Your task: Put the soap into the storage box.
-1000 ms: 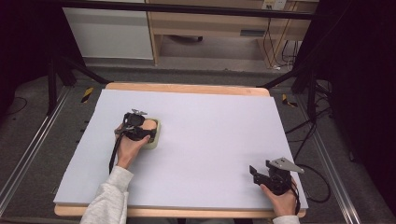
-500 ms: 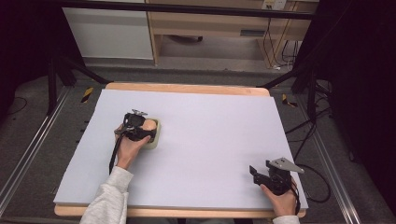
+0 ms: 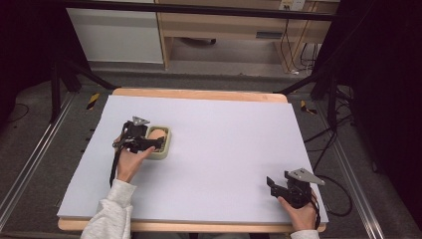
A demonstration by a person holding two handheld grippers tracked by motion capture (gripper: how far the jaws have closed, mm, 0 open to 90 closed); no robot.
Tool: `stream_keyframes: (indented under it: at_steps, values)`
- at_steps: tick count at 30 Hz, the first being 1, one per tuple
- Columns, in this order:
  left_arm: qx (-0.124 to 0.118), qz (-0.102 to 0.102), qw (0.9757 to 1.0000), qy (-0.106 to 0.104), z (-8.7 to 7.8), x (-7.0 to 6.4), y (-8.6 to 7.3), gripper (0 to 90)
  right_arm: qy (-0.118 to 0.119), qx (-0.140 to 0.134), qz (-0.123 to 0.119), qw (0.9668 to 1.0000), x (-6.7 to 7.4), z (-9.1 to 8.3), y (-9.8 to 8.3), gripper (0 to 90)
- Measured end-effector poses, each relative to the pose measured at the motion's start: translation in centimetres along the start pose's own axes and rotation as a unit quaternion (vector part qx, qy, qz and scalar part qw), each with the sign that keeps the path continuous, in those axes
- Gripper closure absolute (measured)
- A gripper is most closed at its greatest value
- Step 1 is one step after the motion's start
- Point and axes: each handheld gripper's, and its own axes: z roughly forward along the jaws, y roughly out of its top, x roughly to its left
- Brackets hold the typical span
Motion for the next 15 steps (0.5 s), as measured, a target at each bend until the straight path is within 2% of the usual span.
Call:
stream_keyframes:
  at_steps: [5, 8, 13, 15]
  values:
    - [-0.016, 0.005, 0.9998, -0.008, -1.3, -0.3, -1.1, 23.1, -0.005, 0.000, -0.001, 1.0000, -0.1, 0.0, -0.1, 25.1]
    - [-0.031, -0.006, 0.9994, -0.016, -2.6, -0.4, -2.4, 22.6, -0.007, 0.000, -0.002, 1.0000, -0.3, 0.0, -0.1, 22.3]
    - [-0.041, 0.001, 0.9991, -0.010, -3.6, -0.3, -3.9, 21.5, -0.004, 0.004, 0.010, 0.9999, -0.5, -0.1, -0.3, 20.0]
    - [-0.049, -0.001, 0.9988, -0.006, -4.2, 0.0, -5.2, 21.5, -0.007, 0.003, 0.008, 0.9999, -0.6, 0.0, -0.4, 19.6]
